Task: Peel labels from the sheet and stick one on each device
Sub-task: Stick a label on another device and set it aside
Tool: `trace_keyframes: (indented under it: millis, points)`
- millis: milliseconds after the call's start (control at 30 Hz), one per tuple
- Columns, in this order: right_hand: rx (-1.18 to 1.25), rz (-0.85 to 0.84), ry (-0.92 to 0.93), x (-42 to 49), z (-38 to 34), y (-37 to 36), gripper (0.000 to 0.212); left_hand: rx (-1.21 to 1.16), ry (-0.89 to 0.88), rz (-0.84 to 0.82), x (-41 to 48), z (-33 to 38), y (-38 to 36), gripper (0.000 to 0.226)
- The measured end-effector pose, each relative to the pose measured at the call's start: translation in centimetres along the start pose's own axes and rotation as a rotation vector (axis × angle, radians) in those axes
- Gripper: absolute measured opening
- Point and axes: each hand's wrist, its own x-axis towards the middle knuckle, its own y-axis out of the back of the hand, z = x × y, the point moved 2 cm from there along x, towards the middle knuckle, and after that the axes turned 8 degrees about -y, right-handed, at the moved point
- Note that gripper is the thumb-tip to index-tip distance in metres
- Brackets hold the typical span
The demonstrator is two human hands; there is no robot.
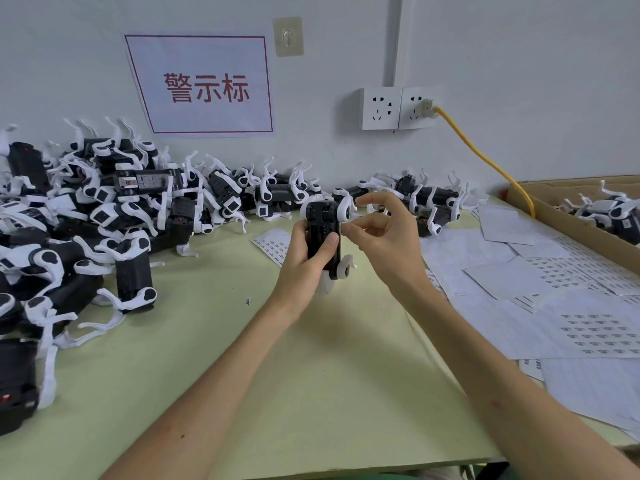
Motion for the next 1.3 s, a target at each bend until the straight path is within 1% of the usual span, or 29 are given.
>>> trace_keyframes:
  millis: [300,433,567,733,967,1167,1300]
  points:
    - [-0.035,0.015,0.051,-0.14,-0.07,-0.09,0.029,-0.028,-0.018,-0.020,-0.14,0.25,-0.07,0.019]
    - [-0.035,0.015,0.056,-0.12,-0.10,-0.07,0.029,-0.017,0.001,-0.018,0.08,-0.12,0.16,0.017]
    - [-0.032,0.014,0.052,-0.18,-0.10,-0.12,0.028,-0.022,0.007,-0.006,0.07,-0.15,0.09,0.033]
    - [-0.019,0.013,0.047,-0.16,-0.16,-0.10,0.027,-0.047,-0.005,-0.008,0.14,-0.31,0.08,0.035]
    - [-0.033,0.010,0.045,-0.19,-0.15,-0.14,0.027,-0.059,0.000,-0.012,0.16,-0.45,0.12,0.032]
    - [-0.052,0.012,0.040,-0.29,-0.22,-0.10,0.028,-0.015,-0.007,-0.025,0.10,-0.41,0.25,0.032]
    - [-0.043,0.012,-0.013,-0.26,-0.12,0.08,0.028,-0.033,-0.012,-0.037,-0.06,-0.42,0.29,0.019]
